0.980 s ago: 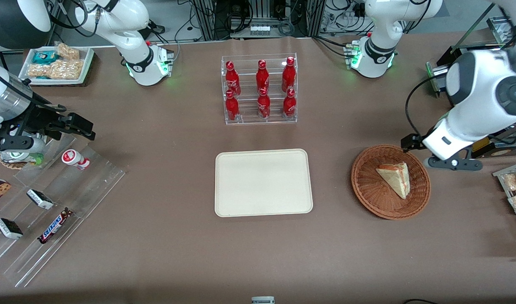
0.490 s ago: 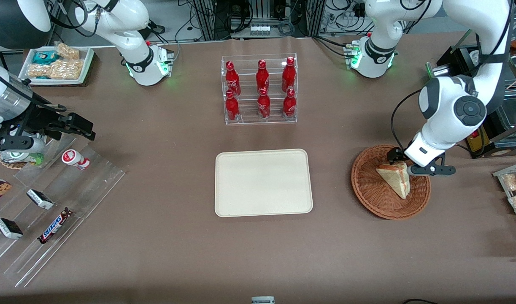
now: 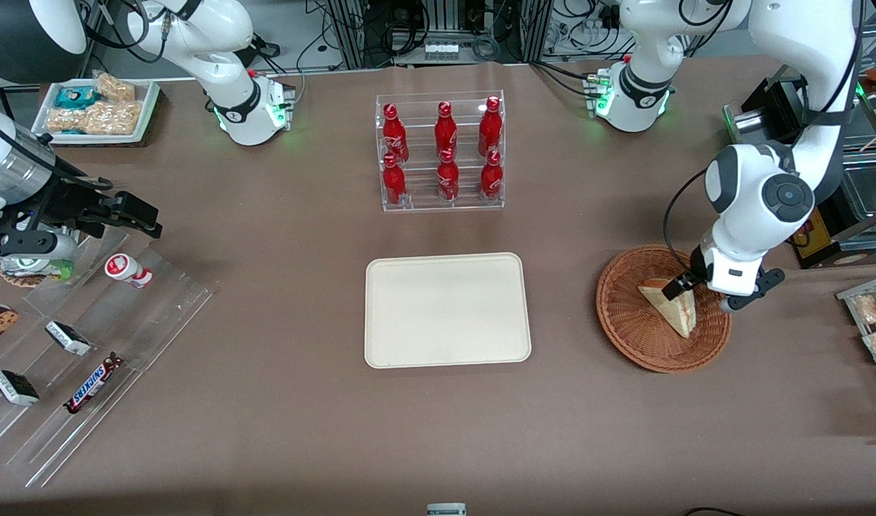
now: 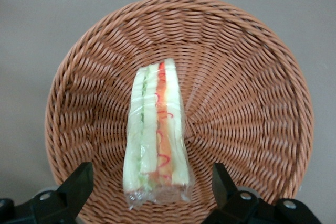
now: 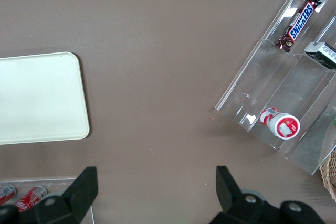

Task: Place sandwich from basket to tray
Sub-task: 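Lower the left gripper and close it on the wrapped sandwich, then lift the sandwich and carry it with the left gripper over the tray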

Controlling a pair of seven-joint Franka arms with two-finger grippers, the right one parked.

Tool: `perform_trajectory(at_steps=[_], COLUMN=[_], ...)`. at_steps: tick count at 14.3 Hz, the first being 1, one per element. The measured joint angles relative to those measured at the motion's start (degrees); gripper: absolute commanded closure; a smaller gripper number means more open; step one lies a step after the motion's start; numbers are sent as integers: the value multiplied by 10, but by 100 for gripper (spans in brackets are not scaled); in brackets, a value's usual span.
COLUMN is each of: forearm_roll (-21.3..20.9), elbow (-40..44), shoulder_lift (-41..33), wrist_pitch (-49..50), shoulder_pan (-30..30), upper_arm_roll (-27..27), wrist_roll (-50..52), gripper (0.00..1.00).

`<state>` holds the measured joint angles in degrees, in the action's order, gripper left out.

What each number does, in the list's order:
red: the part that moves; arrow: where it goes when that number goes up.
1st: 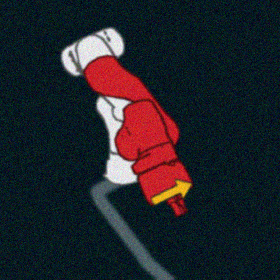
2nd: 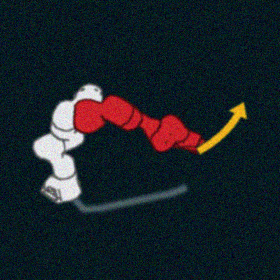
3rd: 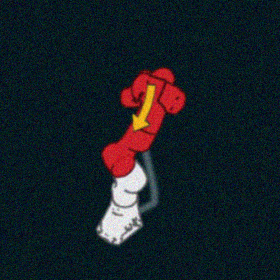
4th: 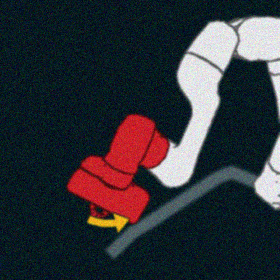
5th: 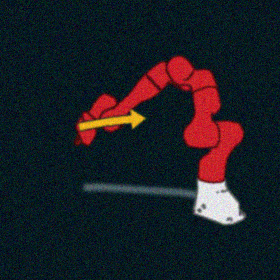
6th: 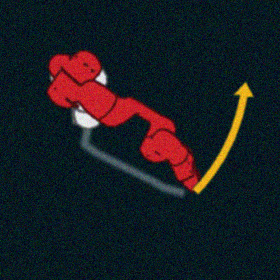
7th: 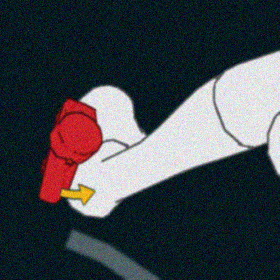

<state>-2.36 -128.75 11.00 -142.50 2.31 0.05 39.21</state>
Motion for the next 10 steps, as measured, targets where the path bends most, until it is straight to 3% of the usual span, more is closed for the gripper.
perform_trajectory(at_steps=[1,3,4,6,10], forearm_roll=[0,0,0,0,0], elbow=[2,3,3,5,55], shoulder_lift=[8,26,35,46,42], wrist_pitch=[-3,-10,-14,-18,50], shoulder_pan=[0,0,0,0,7], upper_arm_roll=[0,0,0,0,-8], wrist_roll=[16,28,31,31,31], gripper=[15,72,87,94,94])
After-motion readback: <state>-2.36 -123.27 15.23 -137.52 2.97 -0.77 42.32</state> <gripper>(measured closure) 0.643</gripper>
